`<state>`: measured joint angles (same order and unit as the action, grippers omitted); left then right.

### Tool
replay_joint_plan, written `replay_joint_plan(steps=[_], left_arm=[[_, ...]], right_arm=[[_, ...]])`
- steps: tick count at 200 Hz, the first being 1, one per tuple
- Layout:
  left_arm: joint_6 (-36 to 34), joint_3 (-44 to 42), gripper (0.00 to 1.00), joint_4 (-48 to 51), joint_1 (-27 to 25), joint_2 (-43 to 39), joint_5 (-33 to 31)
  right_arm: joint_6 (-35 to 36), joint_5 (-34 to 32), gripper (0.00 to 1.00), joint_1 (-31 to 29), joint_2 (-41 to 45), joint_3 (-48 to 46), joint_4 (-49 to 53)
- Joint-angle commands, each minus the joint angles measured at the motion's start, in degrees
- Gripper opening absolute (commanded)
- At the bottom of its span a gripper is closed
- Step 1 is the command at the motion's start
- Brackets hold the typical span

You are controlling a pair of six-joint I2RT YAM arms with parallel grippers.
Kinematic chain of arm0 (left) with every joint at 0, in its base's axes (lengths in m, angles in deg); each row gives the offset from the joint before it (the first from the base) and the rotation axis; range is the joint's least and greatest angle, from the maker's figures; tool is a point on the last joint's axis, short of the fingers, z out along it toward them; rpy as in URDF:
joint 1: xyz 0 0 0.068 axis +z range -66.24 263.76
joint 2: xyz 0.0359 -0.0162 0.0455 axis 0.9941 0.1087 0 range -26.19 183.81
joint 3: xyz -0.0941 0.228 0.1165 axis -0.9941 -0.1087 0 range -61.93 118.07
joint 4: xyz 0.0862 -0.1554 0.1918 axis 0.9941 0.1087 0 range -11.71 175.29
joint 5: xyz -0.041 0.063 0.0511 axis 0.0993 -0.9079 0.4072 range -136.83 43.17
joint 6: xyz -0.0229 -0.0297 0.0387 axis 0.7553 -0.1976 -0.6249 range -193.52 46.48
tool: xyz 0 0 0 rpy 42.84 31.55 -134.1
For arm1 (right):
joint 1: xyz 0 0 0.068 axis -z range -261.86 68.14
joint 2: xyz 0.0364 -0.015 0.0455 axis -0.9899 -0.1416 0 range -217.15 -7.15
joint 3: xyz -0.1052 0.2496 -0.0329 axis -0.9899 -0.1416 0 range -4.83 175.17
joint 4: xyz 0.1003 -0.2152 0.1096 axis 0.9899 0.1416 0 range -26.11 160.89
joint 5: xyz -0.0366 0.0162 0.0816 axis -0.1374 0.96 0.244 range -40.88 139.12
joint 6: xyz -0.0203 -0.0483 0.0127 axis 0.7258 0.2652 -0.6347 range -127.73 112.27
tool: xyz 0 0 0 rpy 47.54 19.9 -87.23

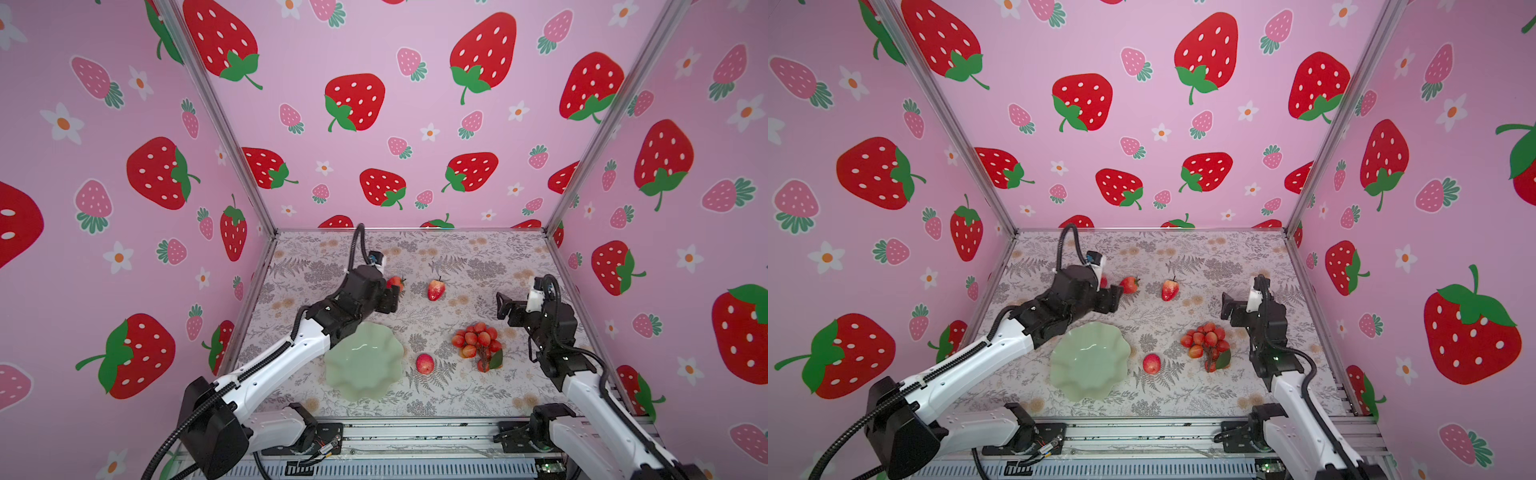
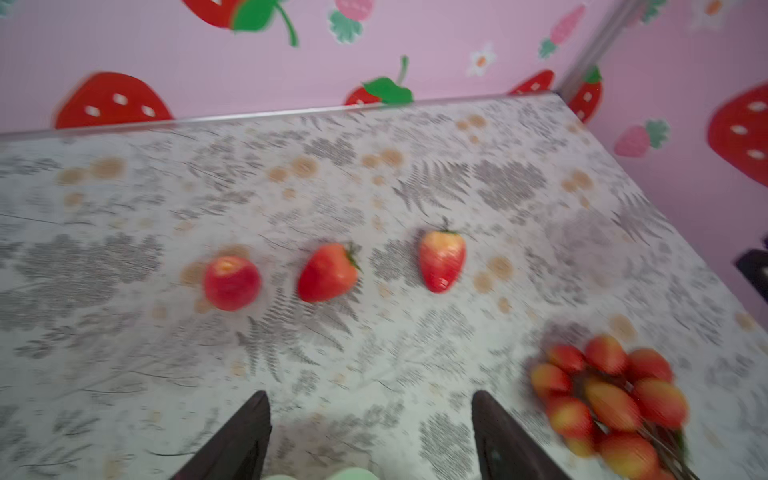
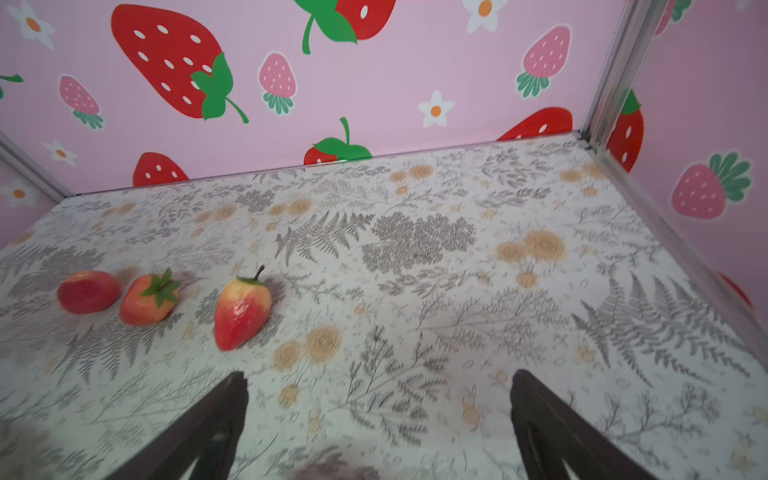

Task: Place and organize the fake fruits in the fruit bowl
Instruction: 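Reach the left gripper across and grasp the berry bunch by its stems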

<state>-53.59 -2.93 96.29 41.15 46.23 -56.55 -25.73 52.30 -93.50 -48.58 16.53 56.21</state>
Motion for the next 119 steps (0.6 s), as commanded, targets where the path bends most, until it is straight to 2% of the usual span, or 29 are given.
replay_joint_plan(steps=[1, 26, 45, 75, 119], left_arm=[[8.58, 4.86, 0.75, 7.21, -8.91, 4.62, 2.7], [11.03, 13.01, 0.72, 9.38, -16.52, 14.48, 6.04], [13.89, 17.1, 0.69, 8.86, -19.82, 20.04, 8.3], [17.94, 21.49, 0.68, 7.62, -21.55, 26.53, 12.42], [24.59, 24.86, 0.59, 4.61, -22.23, 33.42, 21.34]], right_arm=[[-5.79, 4.11, 0.99, -0.15, 8.46, -1.1, 14.12], [-12.03, 4.18, 0.99, -0.42, 11.99, -1.89, 17.28], [-14.08, 5.25, 0.99, -0.49, 11.81, -2.85, 17.91], [-16.62, 6.4, 0.99, -0.46, 13.72, -4.18, 18.14], [-19.01, 9.78, 0.99, -0.42, 18.12, -6.29, 20.57]])
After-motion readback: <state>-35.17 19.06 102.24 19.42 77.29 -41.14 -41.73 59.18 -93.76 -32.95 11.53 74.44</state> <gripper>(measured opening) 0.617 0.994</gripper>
